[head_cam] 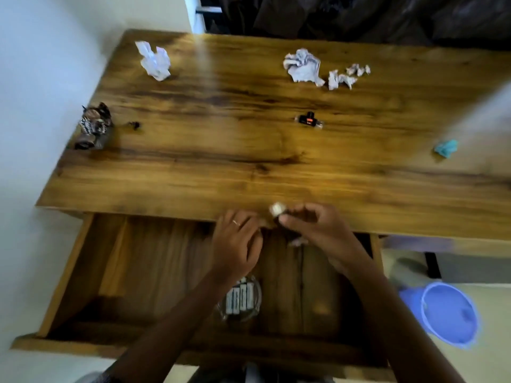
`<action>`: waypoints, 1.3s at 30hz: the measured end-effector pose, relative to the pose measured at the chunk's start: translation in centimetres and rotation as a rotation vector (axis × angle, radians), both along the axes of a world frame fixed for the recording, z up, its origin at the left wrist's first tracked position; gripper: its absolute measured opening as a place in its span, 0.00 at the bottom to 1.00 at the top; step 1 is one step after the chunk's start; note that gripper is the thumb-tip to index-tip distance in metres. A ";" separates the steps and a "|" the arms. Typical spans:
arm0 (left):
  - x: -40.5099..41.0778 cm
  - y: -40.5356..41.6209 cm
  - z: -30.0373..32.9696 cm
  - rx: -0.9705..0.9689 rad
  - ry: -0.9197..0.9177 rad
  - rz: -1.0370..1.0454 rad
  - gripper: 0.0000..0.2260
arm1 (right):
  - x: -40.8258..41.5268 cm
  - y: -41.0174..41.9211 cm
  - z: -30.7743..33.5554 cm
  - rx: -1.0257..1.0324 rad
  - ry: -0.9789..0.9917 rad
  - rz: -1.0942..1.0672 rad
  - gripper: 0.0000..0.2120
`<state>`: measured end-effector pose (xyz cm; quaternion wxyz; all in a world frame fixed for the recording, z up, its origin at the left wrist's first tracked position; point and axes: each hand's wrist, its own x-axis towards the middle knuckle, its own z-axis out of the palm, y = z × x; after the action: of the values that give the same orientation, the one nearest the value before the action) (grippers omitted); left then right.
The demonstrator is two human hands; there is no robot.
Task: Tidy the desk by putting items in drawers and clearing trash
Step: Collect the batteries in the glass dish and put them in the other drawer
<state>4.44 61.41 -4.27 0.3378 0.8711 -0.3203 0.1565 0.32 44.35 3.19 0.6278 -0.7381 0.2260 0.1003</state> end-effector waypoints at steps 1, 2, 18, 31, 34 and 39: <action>-1.7 0.4 -0.4 0.006 0.028 -0.055 0.08 | -2.0 0.3 -0.8 0.002 0.064 0.031 0.07; -3.0 0.8 -0.9 0.019 0.083 -0.110 0.07 | -3.7 0.6 -1.8 -0.009 0.126 0.049 0.07; -7.6 1.9 -5.2 0.819 0.371 -0.260 0.25 | -9.7 4.2 -12.9 -0.263 0.249 0.033 0.06; -7.7 2.1 -5.0 0.730 0.348 -0.261 0.21 | -10.2 3.6 -11.2 -0.378 0.195 0.138 0.06; -7.1 1.5 -4.2 0.474 0.304 -0.222 0.16 | -9.0 2.7 -8.2 -0.417 0.030 0.088 0.02; -2.8 -0.9 -0.7 0.211 0.132 -0.164 0.11 | -3.9 0.5 -2.8 -0.340 -0.220 0.025 0.05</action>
<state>1.60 60.53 -5.00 0.2764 0.8810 -0.3824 0.0360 -3.59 44.88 0.43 0.5136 -0.8428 0.1605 -0.0129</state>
